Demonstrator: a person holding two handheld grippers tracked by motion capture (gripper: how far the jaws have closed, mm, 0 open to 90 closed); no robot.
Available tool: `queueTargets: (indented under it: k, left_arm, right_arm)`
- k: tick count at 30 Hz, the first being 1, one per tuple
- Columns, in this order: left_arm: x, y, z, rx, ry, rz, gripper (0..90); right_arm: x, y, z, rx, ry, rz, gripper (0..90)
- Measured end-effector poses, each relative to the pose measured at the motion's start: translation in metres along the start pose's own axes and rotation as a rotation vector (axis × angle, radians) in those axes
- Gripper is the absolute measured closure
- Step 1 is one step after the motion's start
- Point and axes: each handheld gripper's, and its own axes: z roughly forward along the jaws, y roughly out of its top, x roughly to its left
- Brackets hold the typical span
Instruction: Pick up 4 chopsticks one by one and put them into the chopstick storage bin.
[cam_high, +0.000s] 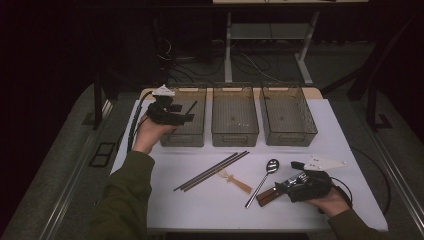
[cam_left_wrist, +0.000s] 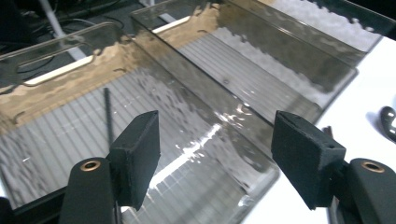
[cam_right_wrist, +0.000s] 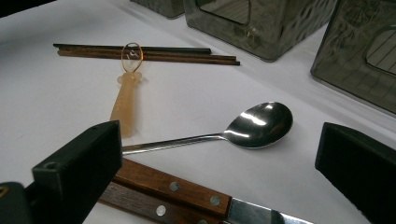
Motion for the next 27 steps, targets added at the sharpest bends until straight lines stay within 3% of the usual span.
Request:
queueTargets:
  k: [4, 17, 22, 27]
  left_arm:
    - [-0.010, -0.004, -0.005, -0.020, -0.029, 0.005, 29.3]
    - [-0.041, -0.027, -0.014, -0.036, -0.068, 0.032, 24.2]
    - [-0.050, -0.040, -0.013, -0.031, -0.081, 0.036, 23.8]
    - [-0.060, -0.052, -0.010, -0.024, -0.090, 0.042, 23.4]
  right_arm:
    - [0.000, 0.000, 0.000, -0.001, -0.001, 0.000, 0.8]
    - [-0.001, 0.000, 0.000, -0.005, -0.004, 0.013, 0.8]
    - [-0.002, 0.000, -0.001, -0.012, 0.001, 0.031, 0.8]
    - [-0.002, 0.000, 0.000, -0.010, -0.026, 0.037, 0.9]
